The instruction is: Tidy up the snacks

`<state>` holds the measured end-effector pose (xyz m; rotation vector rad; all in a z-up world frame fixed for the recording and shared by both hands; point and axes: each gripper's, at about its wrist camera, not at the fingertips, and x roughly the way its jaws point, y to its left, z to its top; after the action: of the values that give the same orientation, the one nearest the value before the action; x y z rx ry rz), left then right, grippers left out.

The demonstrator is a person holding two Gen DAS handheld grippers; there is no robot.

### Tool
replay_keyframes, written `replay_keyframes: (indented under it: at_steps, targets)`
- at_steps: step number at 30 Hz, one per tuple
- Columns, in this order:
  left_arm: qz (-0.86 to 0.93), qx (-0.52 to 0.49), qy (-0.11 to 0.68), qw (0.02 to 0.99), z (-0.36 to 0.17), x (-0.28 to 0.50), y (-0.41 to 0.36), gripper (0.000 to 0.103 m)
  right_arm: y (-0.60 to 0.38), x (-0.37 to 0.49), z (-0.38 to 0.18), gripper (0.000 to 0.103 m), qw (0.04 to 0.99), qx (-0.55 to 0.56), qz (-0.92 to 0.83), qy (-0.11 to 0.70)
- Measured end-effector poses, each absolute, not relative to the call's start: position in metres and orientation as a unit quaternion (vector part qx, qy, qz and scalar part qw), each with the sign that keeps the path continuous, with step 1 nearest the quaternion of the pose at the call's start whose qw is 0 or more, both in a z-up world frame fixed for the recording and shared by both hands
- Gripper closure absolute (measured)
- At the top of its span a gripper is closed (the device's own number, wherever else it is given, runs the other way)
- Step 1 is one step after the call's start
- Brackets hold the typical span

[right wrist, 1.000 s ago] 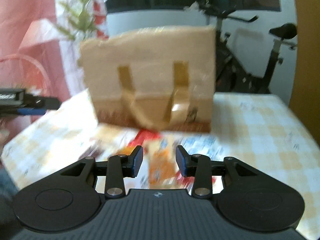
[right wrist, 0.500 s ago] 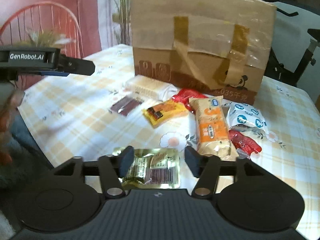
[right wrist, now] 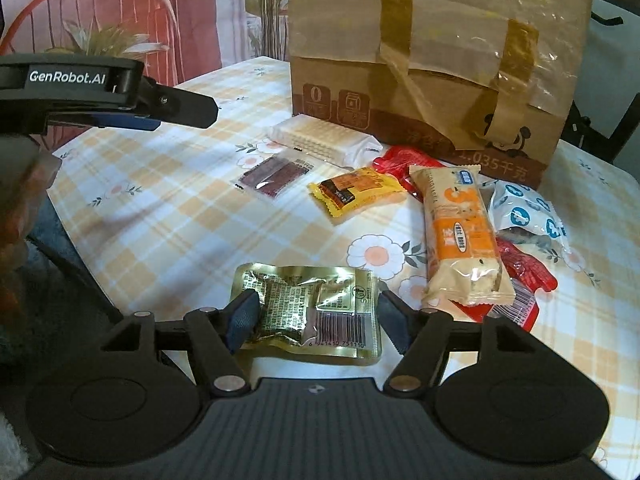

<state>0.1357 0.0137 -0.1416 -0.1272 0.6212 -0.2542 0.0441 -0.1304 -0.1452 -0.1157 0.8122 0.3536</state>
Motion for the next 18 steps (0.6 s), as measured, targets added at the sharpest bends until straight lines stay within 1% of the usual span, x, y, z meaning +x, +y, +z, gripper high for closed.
replay_keyframes:
  at_steps: [4,6,15,18]
  targets:
    - [-0.125,-0.063,0.305,0.942,-0.1417,0.1357,0.0140,0.022,-0.1271,0.0441,-0.1463,0.027,0.900,-0.066,0.176,0.392]
    - [-0.124,-0.063,0.305,0.942,-0.1416,0.1357,0.0142,0.022,-0.1255,0.0447,-0.1471,0.026,0.901,-0.069,0.178,0.390]
    - [-0.122,-0.066,0.307,0.942,-0.1421,0.1353,0.0159,0.022,-0.1274,0.0461,-0.1484,0.026,0.901,-0.068,0.181,0.389]
    - [-0.121,-0.068,0.308,0.941,-0.1423,0.1355,0.0160,0.022,-0.1272,0.0460,-0.1481,0.029,0.901,-0.066,0.180,0.389]
